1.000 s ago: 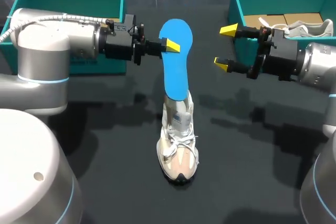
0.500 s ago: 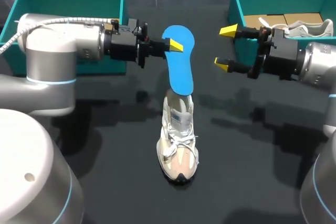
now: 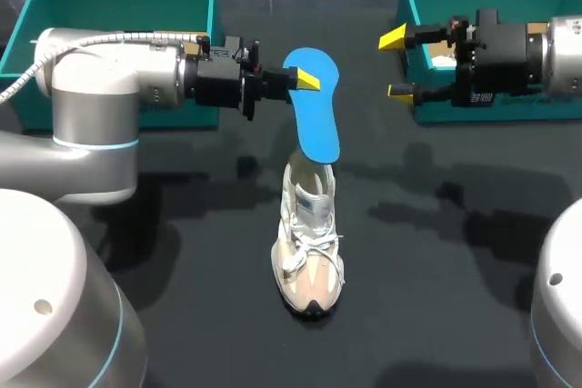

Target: Take the shoe out of the shoebox, open the shoe tongue, remove and reinsert the insole, then place the shoe into the shoebox

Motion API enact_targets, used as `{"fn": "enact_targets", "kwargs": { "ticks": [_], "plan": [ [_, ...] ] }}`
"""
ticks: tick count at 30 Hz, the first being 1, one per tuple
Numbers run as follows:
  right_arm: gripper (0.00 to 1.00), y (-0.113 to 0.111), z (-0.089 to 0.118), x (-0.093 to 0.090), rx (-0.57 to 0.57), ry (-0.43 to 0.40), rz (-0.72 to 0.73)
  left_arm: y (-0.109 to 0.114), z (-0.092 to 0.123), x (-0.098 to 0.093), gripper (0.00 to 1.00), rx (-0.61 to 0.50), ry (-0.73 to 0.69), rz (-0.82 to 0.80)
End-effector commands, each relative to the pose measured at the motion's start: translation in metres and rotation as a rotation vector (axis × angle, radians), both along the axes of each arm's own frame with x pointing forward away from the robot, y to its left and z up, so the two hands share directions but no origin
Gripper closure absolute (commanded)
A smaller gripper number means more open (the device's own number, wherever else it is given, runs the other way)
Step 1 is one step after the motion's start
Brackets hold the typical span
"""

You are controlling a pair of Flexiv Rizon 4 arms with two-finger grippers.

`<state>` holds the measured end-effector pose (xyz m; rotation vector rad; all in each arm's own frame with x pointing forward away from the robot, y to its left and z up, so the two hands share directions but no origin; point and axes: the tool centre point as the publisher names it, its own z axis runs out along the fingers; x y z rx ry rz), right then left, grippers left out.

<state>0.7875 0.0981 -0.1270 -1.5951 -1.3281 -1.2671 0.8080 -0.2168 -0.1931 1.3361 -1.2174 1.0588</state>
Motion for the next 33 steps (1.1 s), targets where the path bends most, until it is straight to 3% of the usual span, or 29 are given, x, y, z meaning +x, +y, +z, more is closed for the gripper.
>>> {"fn": "enact_targets", "kwargs": {
  "ticks": [1, 5, 19, 33],
  "plan": [
    [0.00, -0.002, 0.026, -0.008, -0.325, 0.090, -0.029, -0.001, -0.001, 0.000, 1.00, 0.001, -0.001, -0.001],
    [0.00, 0.006, 0.043, -0.008, -0.506, 0.151, -0.045, -0.001, -0.001, 0.000, 1.00, 0.001, -0.001, -0.001],
    [0.00, 0.034, 0.085, -0.009, -0.932, 0.250, -0.052, -0.001, -0.001, 0.000, 1.00, 0.001, -0.001, -0.001],
    [0.00, 0.063, 0.094, -0.019, -1.150, 0.263, -0.023, -0.001, -0.001, 0.000, 1.00, 0.001, -0.001, -0.001]
  ]
}}
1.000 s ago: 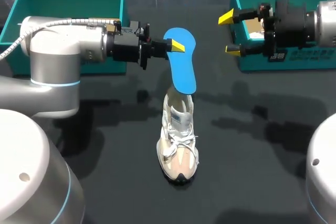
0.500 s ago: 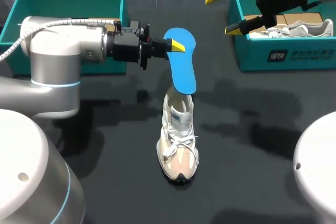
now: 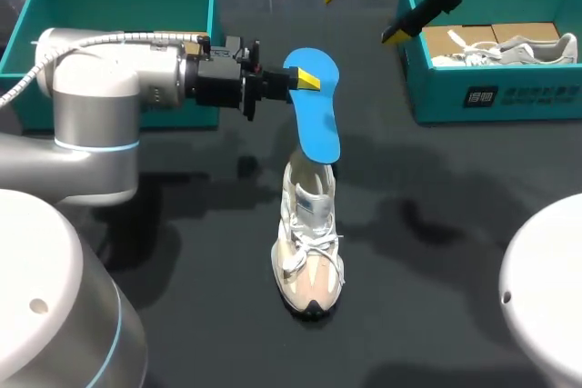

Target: Take the shoe out of the shoebox, open the shoe tongue, remove and reinsert the insole, then place the shoe into the shoebox

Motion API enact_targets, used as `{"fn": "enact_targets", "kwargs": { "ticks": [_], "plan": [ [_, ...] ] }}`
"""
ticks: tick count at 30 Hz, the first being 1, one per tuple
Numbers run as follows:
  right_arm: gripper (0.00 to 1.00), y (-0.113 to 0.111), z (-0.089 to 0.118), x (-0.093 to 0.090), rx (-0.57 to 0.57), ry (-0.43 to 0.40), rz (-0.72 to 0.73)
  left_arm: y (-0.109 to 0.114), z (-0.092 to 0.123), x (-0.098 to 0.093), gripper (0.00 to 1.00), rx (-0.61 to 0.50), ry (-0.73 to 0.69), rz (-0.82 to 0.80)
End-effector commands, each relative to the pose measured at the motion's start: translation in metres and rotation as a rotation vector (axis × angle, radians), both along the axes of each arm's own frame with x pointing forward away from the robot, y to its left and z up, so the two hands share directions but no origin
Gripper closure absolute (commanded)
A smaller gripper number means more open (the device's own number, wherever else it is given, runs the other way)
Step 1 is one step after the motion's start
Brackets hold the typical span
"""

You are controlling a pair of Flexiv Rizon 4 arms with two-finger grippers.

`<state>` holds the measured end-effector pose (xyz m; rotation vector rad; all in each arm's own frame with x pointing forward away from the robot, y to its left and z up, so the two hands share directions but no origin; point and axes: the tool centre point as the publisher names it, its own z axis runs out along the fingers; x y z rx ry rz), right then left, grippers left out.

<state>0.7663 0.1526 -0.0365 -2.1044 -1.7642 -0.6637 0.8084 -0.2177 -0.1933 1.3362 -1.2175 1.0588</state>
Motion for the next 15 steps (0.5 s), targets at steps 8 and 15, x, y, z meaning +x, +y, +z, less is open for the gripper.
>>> {"fn": "enact_targets", "kwargs": {
  "ticks": [8, 15],
  "plan": [
    [0.00, 0.029, 0.002, 0.002, -0.568, 0.081, 0.022, 0.000, -0.001, 0.000, 1.00, 0.001, -0.001, -0.001],
    [0.00, 0.036, -0.002, 0.002, -0.594, 0.044, 0.018, 0.000, -0.001, 0.000, 1.00, 0.001, -0.001, -0.001]
  ]
}}
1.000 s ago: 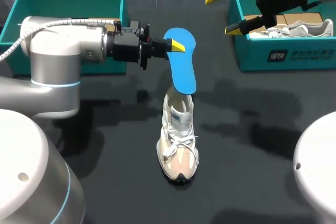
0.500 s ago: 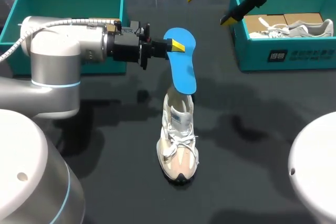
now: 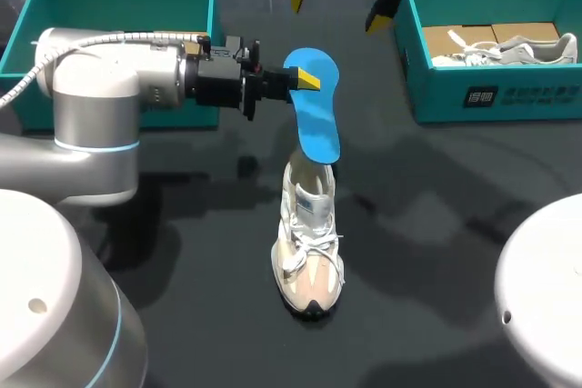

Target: Take the shoe out of the shoebox, open the shoe tongue, remove and reinsert the insole, then place the shoe into the shoebox

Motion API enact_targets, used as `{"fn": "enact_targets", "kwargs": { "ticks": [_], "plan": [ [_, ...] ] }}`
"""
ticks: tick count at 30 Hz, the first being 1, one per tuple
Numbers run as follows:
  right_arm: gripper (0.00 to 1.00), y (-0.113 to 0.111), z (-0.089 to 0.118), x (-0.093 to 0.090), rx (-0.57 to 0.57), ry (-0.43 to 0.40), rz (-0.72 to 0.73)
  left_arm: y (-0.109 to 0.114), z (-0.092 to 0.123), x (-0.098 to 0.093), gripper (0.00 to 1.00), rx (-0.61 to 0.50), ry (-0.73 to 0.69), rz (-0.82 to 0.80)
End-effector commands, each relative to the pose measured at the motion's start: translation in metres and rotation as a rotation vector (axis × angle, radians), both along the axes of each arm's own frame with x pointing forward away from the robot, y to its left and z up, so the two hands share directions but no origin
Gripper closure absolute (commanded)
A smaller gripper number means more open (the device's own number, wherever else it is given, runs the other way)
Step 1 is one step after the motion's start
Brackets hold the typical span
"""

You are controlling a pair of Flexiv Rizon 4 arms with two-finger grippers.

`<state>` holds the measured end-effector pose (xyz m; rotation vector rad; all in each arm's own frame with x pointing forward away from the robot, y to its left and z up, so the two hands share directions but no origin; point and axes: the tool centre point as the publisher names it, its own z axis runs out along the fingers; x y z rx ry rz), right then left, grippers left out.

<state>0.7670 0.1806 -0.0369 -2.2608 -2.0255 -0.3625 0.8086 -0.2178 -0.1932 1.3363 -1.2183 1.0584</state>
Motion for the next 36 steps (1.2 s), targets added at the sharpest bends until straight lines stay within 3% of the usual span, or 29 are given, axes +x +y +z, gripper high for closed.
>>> {"fn": "enact_targets", "kwargs": {
  "ticks": [1, 24, 28, 36],
  "plan": [
    [0.00, 0.009, -0.002, 0.001, -0.269, 0.015, -0.034, 0.000, -0.001, 0.000, 1.00, 0.000, 0.000, -0.001],
    [0.00, 0.035, -0.015, 0.002, -0.271, -0.012, 0.036, 0.000, -0.001, 0.000, 1.00, 0.000, 0.000, -0.001],
    [0.00, 0.037, -0.018, 0.005, -0.228, -0.002, 0.034, 0.000, -0.001, 0.000, 1.00, 0.000, 0.000, -0.001],
    [0.00, 0.023, -0.011, 0.015, -0.008, 0.015, 0.010, 0.000, -0.001, 0.000, 1.00, 0.000, 0.000, -0.001]
  ]
}}
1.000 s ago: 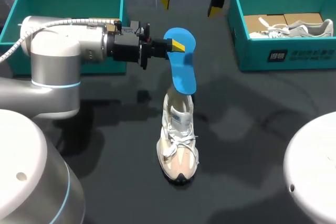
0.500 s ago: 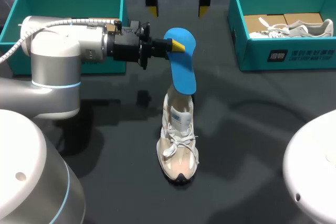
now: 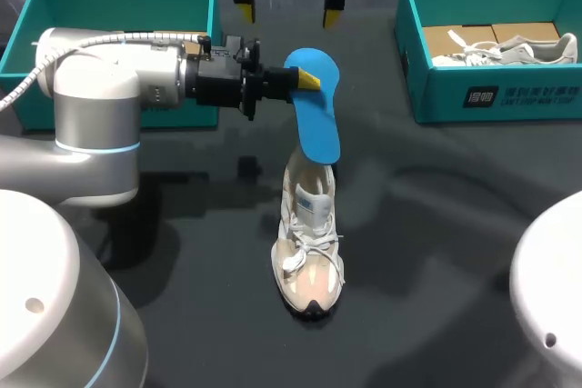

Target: Take the shoe out of the shoebox, open the shoe tongue, remove and reinsert the insole, then place the shoe into the shoebox

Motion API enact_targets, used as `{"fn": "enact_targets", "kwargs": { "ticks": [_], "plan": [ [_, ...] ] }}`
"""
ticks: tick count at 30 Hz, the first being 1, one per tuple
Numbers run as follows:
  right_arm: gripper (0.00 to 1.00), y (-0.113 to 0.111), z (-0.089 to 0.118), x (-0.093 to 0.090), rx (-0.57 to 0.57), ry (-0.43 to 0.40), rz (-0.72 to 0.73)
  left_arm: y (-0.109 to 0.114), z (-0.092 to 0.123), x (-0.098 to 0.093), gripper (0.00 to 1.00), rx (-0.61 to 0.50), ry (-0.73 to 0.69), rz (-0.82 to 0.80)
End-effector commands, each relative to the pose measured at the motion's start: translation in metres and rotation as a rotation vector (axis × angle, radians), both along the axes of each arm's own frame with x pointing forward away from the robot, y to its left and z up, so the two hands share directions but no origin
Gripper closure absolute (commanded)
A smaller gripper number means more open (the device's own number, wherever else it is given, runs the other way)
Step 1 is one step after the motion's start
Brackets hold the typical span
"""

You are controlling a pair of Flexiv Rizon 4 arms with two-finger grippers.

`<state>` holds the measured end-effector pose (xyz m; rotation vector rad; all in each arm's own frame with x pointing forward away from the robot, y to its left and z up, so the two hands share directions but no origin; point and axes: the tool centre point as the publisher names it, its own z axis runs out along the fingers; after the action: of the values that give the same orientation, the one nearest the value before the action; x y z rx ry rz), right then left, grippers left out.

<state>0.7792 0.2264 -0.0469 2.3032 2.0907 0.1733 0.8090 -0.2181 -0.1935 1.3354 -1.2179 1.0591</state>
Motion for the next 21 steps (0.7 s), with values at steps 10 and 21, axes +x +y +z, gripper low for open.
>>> {"fn": "enact_targets", "kwargs": {
  "ticks": [10, 21],
  "plan": [
    [0.00, -0.063, 0.005, 0.010, 0.464, 0.016, -0.092, 0.000, 0.000, -0.001, 1.00, 0.001, 0.000, 0.000],
    [0.00, -0.085, 0.002, 0.016, 0.732, 0.010, -0.126, 0.000, 0.000, -0.001, 1.00, 0.001, 0.000, 0.000]
  ]
}}
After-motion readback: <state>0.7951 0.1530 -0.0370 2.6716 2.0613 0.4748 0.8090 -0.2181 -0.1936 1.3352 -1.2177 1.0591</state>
